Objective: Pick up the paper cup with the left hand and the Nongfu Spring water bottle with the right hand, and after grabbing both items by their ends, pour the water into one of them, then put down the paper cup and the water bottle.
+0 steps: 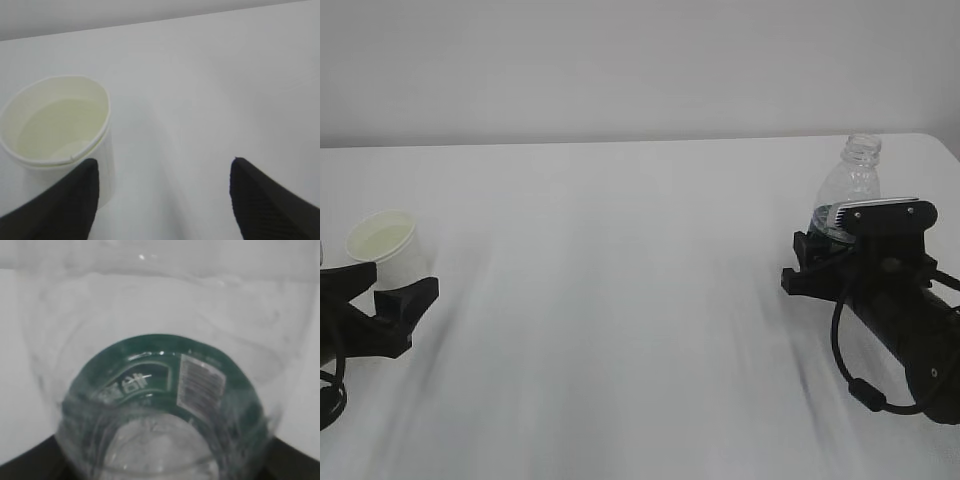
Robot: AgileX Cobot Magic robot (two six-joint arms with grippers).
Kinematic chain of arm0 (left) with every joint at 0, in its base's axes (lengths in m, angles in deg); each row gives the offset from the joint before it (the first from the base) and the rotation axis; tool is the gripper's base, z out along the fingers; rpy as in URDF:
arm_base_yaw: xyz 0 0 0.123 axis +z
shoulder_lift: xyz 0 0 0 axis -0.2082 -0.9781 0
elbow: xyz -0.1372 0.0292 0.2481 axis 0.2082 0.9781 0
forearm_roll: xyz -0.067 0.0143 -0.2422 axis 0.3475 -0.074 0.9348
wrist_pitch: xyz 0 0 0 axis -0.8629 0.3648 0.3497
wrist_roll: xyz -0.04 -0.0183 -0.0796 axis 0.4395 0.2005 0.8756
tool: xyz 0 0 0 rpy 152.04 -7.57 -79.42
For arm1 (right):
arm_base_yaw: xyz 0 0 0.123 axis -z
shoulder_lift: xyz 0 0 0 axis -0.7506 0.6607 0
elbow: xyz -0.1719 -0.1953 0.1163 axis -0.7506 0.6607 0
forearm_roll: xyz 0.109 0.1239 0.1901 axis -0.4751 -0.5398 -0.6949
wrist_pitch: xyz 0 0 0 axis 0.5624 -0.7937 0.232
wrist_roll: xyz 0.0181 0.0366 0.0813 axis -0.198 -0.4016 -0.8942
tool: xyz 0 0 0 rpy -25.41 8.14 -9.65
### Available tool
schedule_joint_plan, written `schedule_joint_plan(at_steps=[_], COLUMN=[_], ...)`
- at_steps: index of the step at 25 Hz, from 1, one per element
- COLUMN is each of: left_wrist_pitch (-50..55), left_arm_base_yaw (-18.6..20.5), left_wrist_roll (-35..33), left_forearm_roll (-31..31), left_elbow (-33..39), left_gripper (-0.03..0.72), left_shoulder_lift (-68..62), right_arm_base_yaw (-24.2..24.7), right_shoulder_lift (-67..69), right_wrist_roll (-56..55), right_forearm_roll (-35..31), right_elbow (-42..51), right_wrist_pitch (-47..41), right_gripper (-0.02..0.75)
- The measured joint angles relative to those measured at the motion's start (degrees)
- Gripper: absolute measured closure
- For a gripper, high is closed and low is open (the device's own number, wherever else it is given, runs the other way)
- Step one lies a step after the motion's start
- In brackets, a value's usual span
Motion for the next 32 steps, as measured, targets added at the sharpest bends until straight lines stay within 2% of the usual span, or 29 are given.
schedule_joint_plan(at_steps=[32], left_wrist_pitch=[0.00], left_arm_base_yaw=[0.00], left_wrist_roll=[0.13], left_forearm_roll=[-0.70], left_elbow=[0.00], left_gripper=[0.101], left_shoulder_lift=[0.00], right_arm_base_yaw=[0.00], right_shoulder_lift=[5.89], right_wrist_roll=[-0.12], right_forearm_roll=[-0.32], right_elbow=[-3.88], right_wrist_pitch=[0.98], right_gripper=[0.280])
